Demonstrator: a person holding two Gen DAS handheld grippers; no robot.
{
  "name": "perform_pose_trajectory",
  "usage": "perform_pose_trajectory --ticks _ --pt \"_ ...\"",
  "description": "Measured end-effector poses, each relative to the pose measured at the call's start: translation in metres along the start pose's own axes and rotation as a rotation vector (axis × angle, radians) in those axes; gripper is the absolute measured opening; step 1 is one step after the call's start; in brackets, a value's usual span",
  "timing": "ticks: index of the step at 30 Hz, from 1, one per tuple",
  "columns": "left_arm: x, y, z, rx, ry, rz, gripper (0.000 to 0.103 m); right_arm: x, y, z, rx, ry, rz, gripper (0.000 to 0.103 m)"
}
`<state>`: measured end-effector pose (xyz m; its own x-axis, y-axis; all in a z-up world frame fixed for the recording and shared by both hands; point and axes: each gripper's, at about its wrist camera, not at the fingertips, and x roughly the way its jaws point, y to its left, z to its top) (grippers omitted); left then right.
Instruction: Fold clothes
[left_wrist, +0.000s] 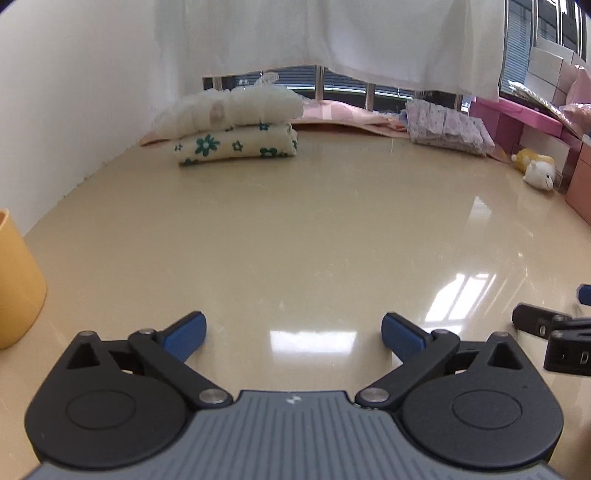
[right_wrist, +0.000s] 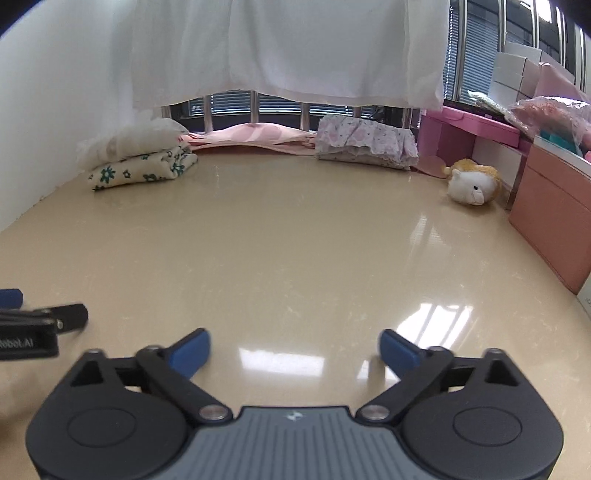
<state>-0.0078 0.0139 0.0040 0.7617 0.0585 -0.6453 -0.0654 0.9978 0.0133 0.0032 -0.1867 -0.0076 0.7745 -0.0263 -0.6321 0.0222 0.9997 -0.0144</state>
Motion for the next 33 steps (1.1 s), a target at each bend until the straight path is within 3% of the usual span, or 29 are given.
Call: perform_pose_trajectory --ticks 2,13,33 --pt "0.0 0.001 0.0 -0.001 0.004 -0.004 0.103 0.001 0.0 -0.001 0.031 0.005 -0.03 0.103" --pt "0.004 -0.003 0.0 0.018 0.006 -0.025 0.103 0.004 0.01 0.002 0.006 0.015 0.033 0.103" --pt "0.002 -0.011 -0.002 0.014 0.005 -0.026 0.103 0.004 0.012 0.004 0.017 0.016 0.029 0.103"
